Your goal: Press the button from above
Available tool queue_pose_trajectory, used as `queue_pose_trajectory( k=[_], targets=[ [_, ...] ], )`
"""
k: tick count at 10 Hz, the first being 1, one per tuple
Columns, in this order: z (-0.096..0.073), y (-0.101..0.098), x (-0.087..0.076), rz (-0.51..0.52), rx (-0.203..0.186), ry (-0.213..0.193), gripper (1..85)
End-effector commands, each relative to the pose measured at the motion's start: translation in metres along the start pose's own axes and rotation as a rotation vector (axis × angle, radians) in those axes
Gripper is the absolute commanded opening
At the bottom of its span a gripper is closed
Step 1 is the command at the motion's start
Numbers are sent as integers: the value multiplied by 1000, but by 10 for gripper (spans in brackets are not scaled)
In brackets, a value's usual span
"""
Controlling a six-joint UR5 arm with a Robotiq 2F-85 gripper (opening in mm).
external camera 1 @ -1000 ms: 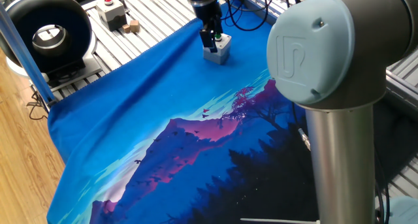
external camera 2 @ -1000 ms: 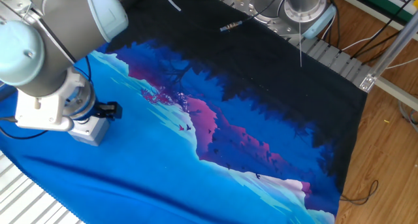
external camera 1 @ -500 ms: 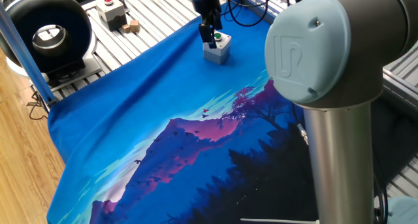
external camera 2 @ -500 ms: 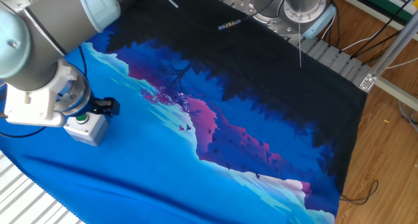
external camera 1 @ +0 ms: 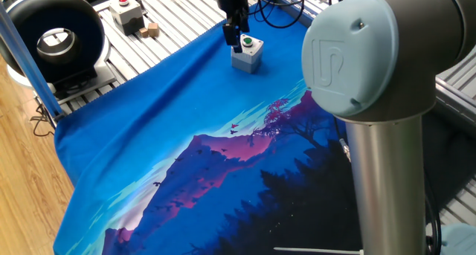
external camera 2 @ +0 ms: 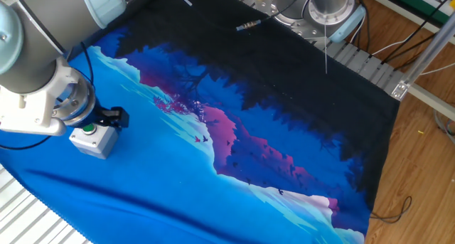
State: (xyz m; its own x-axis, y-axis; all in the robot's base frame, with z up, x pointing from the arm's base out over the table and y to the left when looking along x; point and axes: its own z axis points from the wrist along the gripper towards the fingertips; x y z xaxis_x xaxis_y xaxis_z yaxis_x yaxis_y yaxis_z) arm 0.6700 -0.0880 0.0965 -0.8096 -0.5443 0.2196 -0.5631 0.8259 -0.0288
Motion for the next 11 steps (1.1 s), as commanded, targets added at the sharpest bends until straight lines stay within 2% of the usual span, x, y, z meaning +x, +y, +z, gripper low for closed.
queue_pose_trajectory(
  k=[1,2,4,5,6,7,9,11],
  targets=[
    [-6,6,-14,25,-26,-53,740],
    [-7,2,-12,19,-5,-44,737],
    [-7,3,-12,11,-9,-44,737],
    [-7,5,-13,20,-15,-49,730],
    [-8,13,-19,25,-46,-71,730],
    [-8,15,-19,22,-50,-73,730],
    [-1,8,-12,10,-18,-44,730],
    [3,6,-7,9,-14,-34,727]
  ],
)
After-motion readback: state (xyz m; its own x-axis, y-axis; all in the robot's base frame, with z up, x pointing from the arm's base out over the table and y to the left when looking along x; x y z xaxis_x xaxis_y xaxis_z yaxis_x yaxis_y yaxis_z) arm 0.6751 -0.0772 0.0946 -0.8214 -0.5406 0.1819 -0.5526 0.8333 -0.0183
